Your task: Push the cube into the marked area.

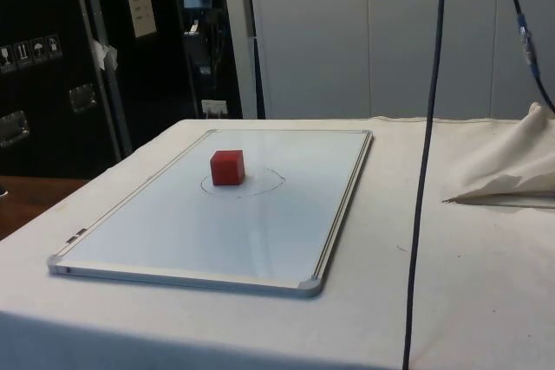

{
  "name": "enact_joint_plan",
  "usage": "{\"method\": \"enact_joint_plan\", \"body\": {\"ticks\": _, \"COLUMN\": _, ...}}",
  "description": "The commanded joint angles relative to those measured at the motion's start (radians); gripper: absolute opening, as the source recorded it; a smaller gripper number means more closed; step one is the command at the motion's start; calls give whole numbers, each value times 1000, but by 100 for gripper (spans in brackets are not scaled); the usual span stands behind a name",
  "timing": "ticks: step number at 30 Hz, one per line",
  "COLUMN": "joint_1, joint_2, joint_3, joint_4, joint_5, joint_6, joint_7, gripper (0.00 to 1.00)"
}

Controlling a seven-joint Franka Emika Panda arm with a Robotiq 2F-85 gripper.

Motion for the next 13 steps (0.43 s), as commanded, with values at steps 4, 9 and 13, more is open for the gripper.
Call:
{"method": "enact_joint_plan", "body": {"ticks": 4, "joint_1": 5, "joint_2": -21, "joint_3": 5, "joint_4": -19, "joint_5": -24, "joint_6": 19, "joint_7": 13, "gripper": 0}}
{"method": "enact_joint_plan", "body": {"ticks": 9, "joint_1": 22, "joint_2": -54, "joint_3": 12, "joint_4": -66, "joint_5": -66, "joint_6": 88, "joint_7": 40, "gripper": 0}}
{"method": "enact_joint_plan", "body": {"ticks": 13, "joint_1": 12, "joint_2": -55, "joint_3": 26, "joint_4": -66, "joint_5": -68, "joint_6": 82, "joint_7": 38, "gripper": 0}}
